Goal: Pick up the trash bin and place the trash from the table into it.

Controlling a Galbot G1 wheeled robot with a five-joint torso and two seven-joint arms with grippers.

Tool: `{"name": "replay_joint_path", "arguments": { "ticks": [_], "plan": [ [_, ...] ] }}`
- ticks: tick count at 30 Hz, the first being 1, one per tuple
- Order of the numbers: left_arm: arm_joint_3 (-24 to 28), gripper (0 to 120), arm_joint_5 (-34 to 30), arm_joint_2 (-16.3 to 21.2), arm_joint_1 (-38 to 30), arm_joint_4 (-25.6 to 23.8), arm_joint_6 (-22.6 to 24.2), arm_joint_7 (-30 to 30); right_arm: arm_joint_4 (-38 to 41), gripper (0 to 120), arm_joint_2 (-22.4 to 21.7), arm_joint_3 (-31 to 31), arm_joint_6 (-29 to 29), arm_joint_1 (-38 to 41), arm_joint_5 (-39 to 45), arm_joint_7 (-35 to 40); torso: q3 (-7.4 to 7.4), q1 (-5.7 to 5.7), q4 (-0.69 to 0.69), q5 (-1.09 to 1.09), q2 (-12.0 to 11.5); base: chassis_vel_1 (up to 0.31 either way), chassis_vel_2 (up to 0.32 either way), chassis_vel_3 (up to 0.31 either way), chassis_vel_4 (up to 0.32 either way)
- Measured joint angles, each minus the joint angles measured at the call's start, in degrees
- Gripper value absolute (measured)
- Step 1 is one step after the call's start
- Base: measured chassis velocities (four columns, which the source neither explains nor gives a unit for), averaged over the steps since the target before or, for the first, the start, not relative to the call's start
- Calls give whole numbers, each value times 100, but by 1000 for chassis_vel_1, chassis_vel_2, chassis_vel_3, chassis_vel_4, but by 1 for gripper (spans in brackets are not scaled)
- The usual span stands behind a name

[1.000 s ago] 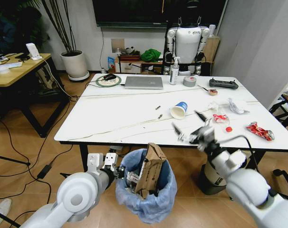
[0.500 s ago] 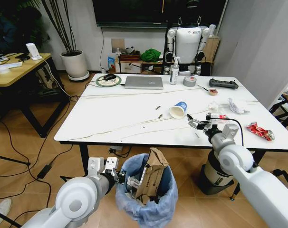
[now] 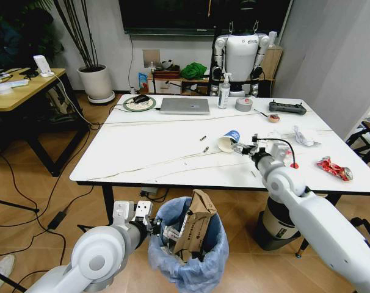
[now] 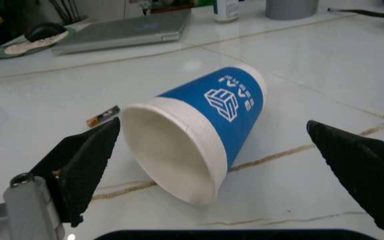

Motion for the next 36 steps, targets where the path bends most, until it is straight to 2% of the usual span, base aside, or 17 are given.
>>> {"name": "replay_joint_path", "arguments": {
  "ticks": [4, 16, 18, 19, 20, 23, 25, 30, 32, 36],
  "plan": [
    [-9, 0, -4, -31, -16, -3, 0, 0, -222, 98, 50, -49, -41, 34, -1, 2, 0, 0, -2, 1, 0, 0, 0, 0, 0],
    [-34, 0, 18, -43, -17, -5, 0, 0, -371, 52, 125, -126, 98, 90, -3, 240, 0, -1, -1, 0, 0, 0, 0, 0, 0],
    [-32, 0, 20, -44, -16, -5, 0, 0, -370, 50, 125, -126, 105, 89, -4, 247, 0, -1, -1, 0, 0, 0, 0, 0, 0],
    [-26, 0, 37, -49, -12, -5, 0, 0, -369, 42, 133, -131, 169, 84, -11, 289, 0, -1, -2, 0, 0, 0, 0, 0, 0],
    [-25, 0, 44, -51, -12, -5, 0, 0, -375, 42, 145, -137, 204, 84, -15, 306, -1, -1, -2, 0, 1, 0, 0, 0, 0],
    [-31, 0, 37, -26, -16, -7, 0, -24, -398, 26, 182, -159, 279, 92, -21, 358, 0, -1, -1, 0, 1, 0, 0, 0, 0],
    [-37, 0, 31, -17, -19, -9, 0, -29, -399, 23, 185, -161, 292, 94, -22, 362, 0, -1, -1, 0, 1, 0, 0, 0, 0],
    [-70, 0, 1, 11, -32, -9, 0, -68, -283, 3, 124, -149, 391, 88, -28, 303, 0, -1, -1, 0, 1, 0, 0, 0, 0],
    [-73, 0, -2, 8, -34, -10, 0, -78, -202, 0, 90, -125, 406, 60, -27, 265, 0, -1, 0, 0, 1, 0, 0, 0, 0],
    [-125, 0, -55, 0, -69, 7, 0, -146, 581, 0, -218, 137, 511, -374, 37, -129, 0, 0, -1, 0, 1, 0, 0, 0, 0]
  ]
}}
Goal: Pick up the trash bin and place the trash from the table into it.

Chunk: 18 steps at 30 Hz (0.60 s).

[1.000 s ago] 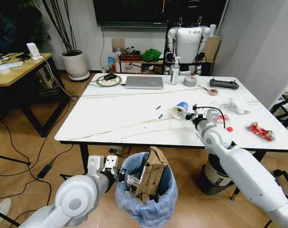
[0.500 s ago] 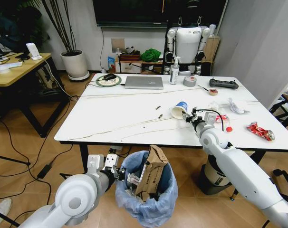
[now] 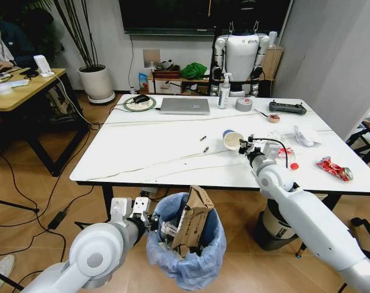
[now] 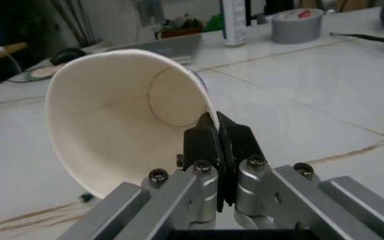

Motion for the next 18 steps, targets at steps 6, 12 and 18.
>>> {"name": "replay_joint_path", "arguments": {
  "ticks": [6, 12, 18],
  "plan": [
    [-69, 0, -111, -27, -65, 24, 0, -78, 1402, 0, -613, 280, 123, -822, 392, -664, -1, -1, -3, 0, 0, 0, 0, 0, 0],
    [-127, 0, -180, -52, -143, 95, 0, -165, 2542, 0, -1103, 239, 127, -1167, 591, -1130, -1, 0, 0, 0, 0, 0, 0, 0, 0],
    [-202, 0, -282, -69, -162, 123, 0, -261, 3158, 0, -1574, 239, 88, -1464, 560, -1671, -1, -1, 0, 1, 0, 0, 0, 0, 0]
  ]
}}
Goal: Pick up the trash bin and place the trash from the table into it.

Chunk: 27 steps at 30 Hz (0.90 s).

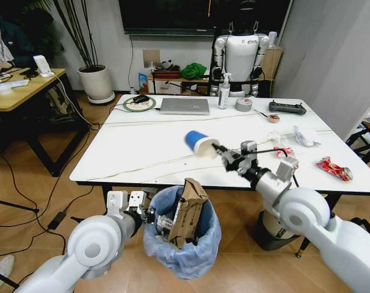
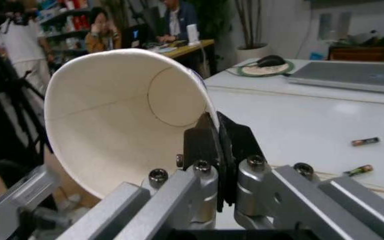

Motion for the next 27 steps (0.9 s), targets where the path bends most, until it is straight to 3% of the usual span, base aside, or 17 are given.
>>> {"name": "replay_joint_path", "arguments": {
  "ticks": [15, 27],
  "plan": [
    [-5, 0, -274, -190, -77, 221, -50, -184, -43, 0, -688, 58, 195, -830, -1130, -1842, 1, 1, 0, -1, -1, 0, 0, 0, 0],
    [-36, 0, -299, -189, -129, 274, -61, -188, -527, 0, -727, 34, 616, -1020, -2295, -2772, 1, 1, 0, 0, -1, 0, 0, 0, 0]
  ]
}}
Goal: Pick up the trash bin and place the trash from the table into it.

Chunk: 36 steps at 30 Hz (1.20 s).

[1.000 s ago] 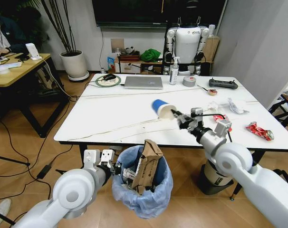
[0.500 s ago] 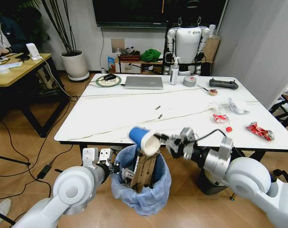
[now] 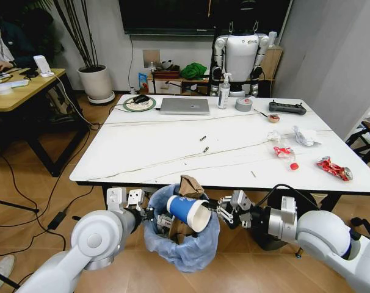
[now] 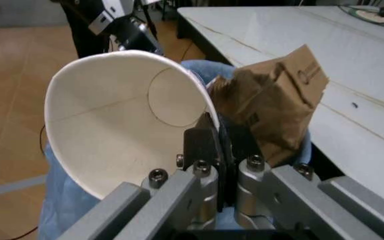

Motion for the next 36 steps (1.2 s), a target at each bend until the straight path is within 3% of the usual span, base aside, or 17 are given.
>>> {"name": "replay_joint_path", "arguments": {
  "ticks": [5, 20, 26, 31, 36],
  "plan": [
    [44, 0, 0, -37, -35, 55, 1, 9, 62, 0, 107, -105, -55, -23, -84, 13, 0, 0, 1, -1, 0, 0, 0, 0, 0],
    [104, 0, 15, -56, -65, 94, 52, 107, -2, 54, 253, -46, -159, 17, -111, 639, 0, 0, 0, -1, 0, 0, 0, 0, 0],
    [117, 0, 46, -27, 19, 20, 58, 113, -87, 73, 513, 9, -149, 275, 372, 1340, 0, 0, 0, 0, 0, 0, 0, 0, 0],
    [247, 0, 183, 20, 147, -27, 61, 158, -14, 95, 1010, -25, -434, 811, 1535, 3004, 0, 0, 0, -2, 0, 0, 0, 0, 0],
    [377, 0, 396, 70, 226, -51, 62, 344, -473, 100, 1307, -102, -633, 1174, 1709, 3764, 0, 0, 1, 0, 0, 0, 0, 0, 0]
  ]
}}
